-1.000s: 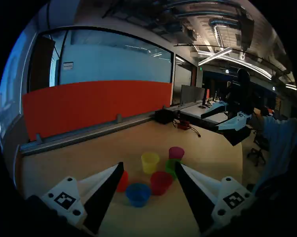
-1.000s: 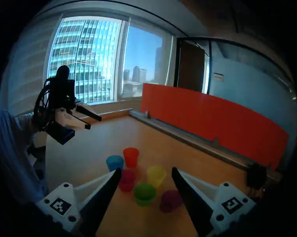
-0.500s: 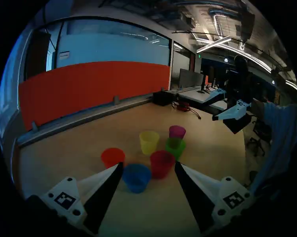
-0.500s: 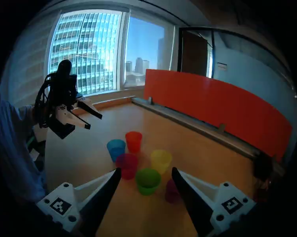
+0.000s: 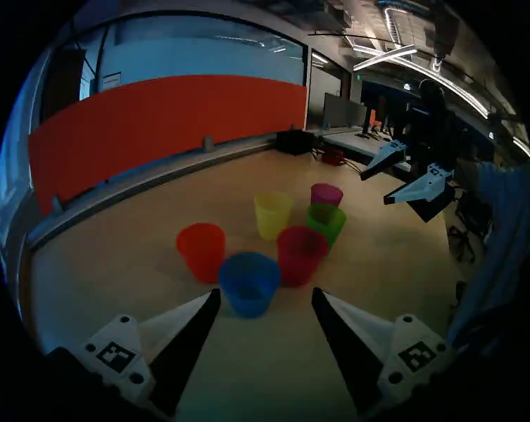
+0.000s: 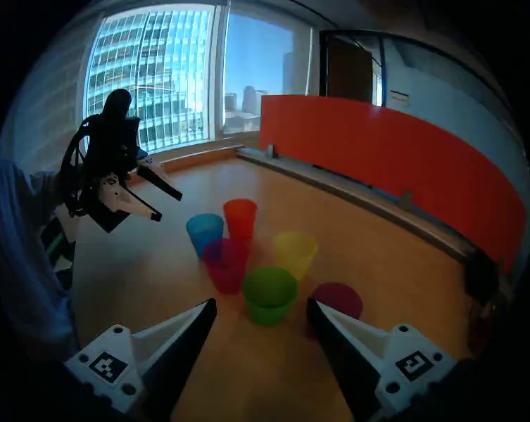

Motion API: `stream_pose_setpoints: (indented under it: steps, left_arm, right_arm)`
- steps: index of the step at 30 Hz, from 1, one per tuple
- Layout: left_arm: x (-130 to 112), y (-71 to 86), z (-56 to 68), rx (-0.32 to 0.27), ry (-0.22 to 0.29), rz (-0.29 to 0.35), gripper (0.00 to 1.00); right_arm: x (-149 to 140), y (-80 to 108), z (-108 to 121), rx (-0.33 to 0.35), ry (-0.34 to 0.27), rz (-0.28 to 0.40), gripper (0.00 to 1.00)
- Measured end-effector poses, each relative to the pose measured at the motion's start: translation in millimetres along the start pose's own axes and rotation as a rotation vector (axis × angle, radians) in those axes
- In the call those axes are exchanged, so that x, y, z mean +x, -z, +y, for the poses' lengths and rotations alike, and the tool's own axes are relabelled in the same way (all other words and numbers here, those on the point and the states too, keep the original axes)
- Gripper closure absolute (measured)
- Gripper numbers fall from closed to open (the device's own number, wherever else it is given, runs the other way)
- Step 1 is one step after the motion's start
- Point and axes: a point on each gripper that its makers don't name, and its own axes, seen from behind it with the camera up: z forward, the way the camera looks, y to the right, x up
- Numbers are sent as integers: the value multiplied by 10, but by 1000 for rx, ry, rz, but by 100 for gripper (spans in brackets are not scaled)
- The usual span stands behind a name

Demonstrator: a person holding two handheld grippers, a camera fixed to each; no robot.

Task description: Pour water

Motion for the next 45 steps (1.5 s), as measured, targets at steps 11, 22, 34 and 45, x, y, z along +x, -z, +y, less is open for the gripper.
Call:
stream_pose_setpoints:
  steps: [11, 22, 34, 45]
  left_arm:
    - [-329, -220, -71, -1, 4, -74, 3]
    - [-442, -398, -194, 11, 6, -104, 3]
    - [-437, -535, -218, -4, 8, -113, 3]
    - [-396, -656, -214, -14, 6, -116, 3]
  right_arm:
    - [-279, -247, -14, 11, -15, -47, 1]
    - [-443, -470, -10, 12, -33, -78, 1]
    - [-515, -694, 27, 7, -44, -91, 0]
    - [-484, -817, 38, 16, -51, -87, 1]
